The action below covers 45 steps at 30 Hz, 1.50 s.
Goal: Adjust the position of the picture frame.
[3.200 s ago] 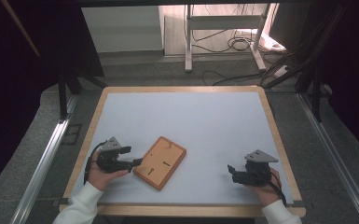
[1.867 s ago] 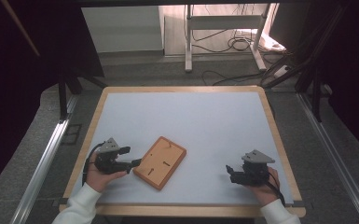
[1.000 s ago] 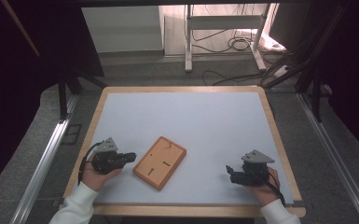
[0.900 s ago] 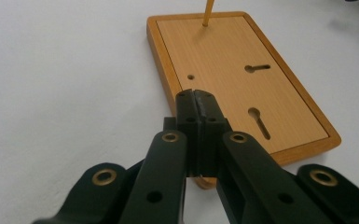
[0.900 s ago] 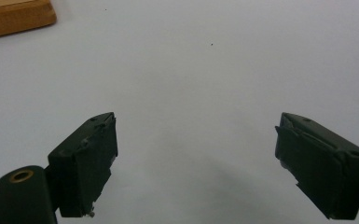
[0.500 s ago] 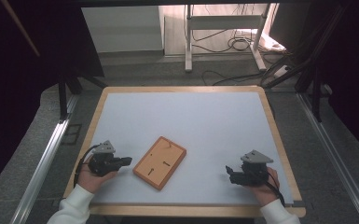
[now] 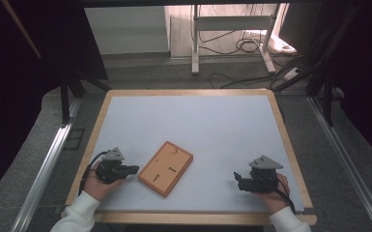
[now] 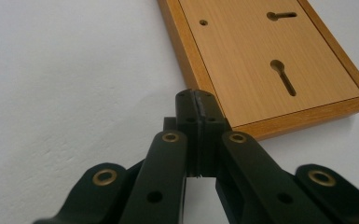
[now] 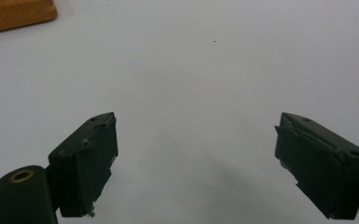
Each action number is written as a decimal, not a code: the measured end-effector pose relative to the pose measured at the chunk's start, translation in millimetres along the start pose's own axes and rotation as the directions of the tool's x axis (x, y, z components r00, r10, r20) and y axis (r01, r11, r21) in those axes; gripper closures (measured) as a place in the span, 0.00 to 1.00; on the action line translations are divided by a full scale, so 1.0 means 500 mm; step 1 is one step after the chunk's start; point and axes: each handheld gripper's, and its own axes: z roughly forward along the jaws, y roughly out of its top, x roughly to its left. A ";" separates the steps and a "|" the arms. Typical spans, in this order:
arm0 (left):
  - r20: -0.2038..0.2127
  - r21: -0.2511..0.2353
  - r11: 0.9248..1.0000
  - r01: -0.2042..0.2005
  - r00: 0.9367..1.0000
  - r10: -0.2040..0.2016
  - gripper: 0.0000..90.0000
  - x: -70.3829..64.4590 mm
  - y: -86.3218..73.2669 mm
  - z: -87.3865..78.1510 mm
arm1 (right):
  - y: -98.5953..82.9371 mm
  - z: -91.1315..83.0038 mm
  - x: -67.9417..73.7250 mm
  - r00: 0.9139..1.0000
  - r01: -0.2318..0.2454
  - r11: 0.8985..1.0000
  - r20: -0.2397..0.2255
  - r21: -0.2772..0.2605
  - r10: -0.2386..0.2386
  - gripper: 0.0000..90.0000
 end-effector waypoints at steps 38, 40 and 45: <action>0.014 0.029 0.999 -0.021 1.000 0.021 1.00 -0.014 -0.001 0.008 | 0.000 0.000 0.001 1.000 0.001 1.000 0.000 0.001 -0.001 0.14; 0.022 0.031 0.999 -0.026 0.999 0.025 1.00 -0.019 0.000 0.009 | 0.000 0.000 0.001 1.000 0.001 1.000 0.000 0.001 -0.001 0.14; 0.028 0.036 0.999 -0.036 0.999 0.035 1.00 -0.027 0.003 0.012 | 0.000 0.000 0.001 1.000 0.002 1.000 -0.001 0.000 -0.002 0.15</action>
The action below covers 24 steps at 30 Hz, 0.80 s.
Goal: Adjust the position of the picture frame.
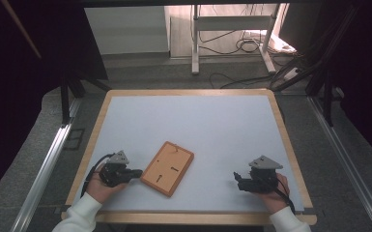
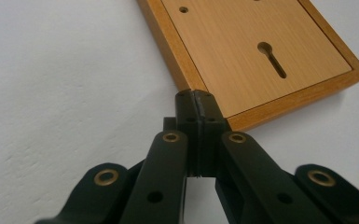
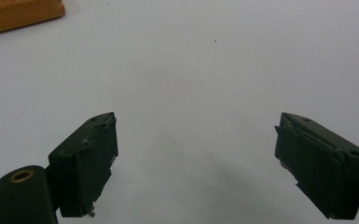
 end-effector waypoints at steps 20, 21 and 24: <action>0.061 0.005 0.999 -0.036 0.997 0.036 1.00 -0.041 0.017 0.024 | 0.000 0.002 0.002 1.000 0.000 1.000 -0.001 0.005 0.000 0.15; 0.061 0.005 0.999 -0.036 0.997 0.036 1.00 -0.041 0.017 0.024 | 0.000 0.002 0.002 1.000 0.000 1.000 -0.001 0.005 0.000 0.15; 0.070 0.007 0.999 -0.044 0.997 0.043 1.00 -0.048 0.022 0.030 | 0.000 0.002 0.002 1.000 0.000 1.000 -0.001 0.006 0.000 0.15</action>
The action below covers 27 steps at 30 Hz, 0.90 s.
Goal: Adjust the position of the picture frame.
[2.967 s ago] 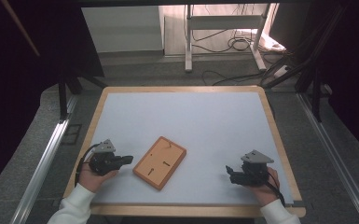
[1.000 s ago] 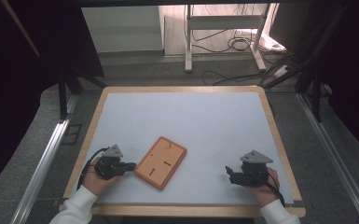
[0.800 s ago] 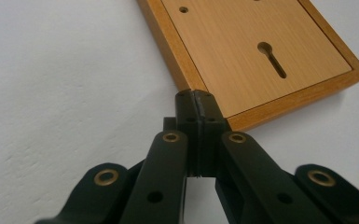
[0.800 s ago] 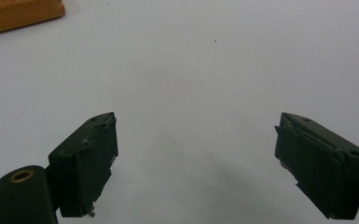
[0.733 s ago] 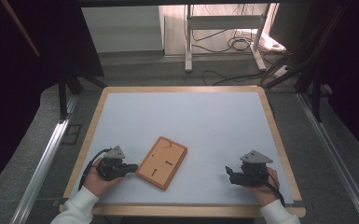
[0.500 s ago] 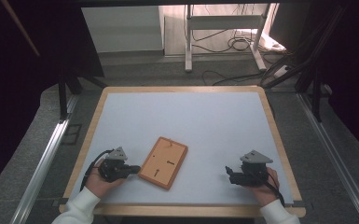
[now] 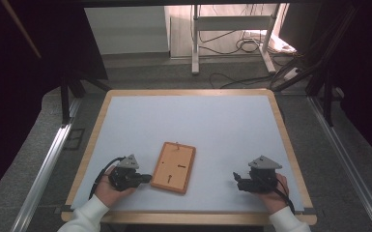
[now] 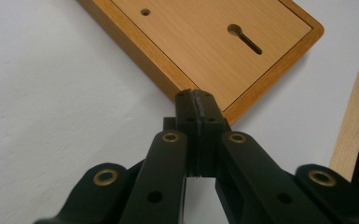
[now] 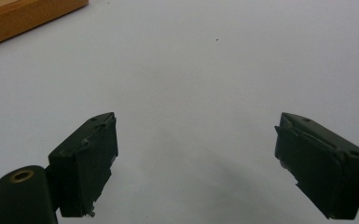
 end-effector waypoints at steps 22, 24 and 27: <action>0.028 -0.003 1.000 -0.026 0.999 0.027 1.00 -0.023 0.023 0.027 | 0.000 0.001 0.001 1.000 0.003 1.000 -0.001 0.001 -0.003 0.14; 0.030 -0.007 1.000 -0.025 0.999 0.025 1.00 -0.021 0.022 0.026 | 0.000 0.000 0.000 1.000 0.000 1.000 0.000 -0.001 0.000 0.15; 0.019 -0.022 0.999 -0.025 0.999 0.026 1.00 -0.018 0.021 0.020 | 0.000 -0.001 -0.001 1.000 -0.001 1.000 -0.001 -0.002 0.001 0.15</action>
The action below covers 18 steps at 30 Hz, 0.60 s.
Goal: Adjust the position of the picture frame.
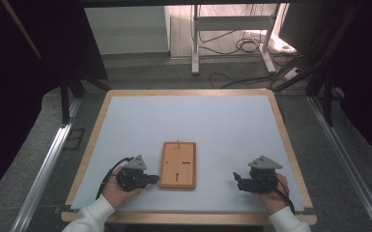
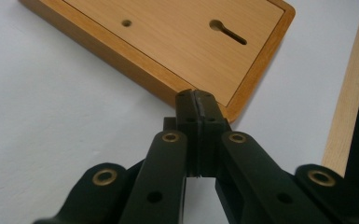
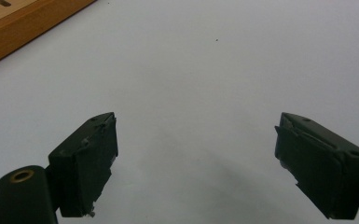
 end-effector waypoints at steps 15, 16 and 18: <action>-0.131 -0.148 0.984 0.098 0.984 -0.117 0.58 0.043 -0.023 -0.044 | 0.002 -0.002 0.003 1.000 0.011 1.000 -0.016 -0.022 -0.011 0.15; -0.136 -0.150 0.983 0.102 0.983 -0.123 0.58 0.043 -0.023 -0.044 | 0.002 -0.002 0.003 1.000 0.011 1.000 -0.016 -0.022 -0.011 0.15; -0.149 -0.149 0.983 0.111 0.980 -0.133 0.51 0.045 -0.021 -0.042 | 0.001 -0.005 0.003 1.000 0.016 1.000 -0.018 -0.027 -0.016 0.15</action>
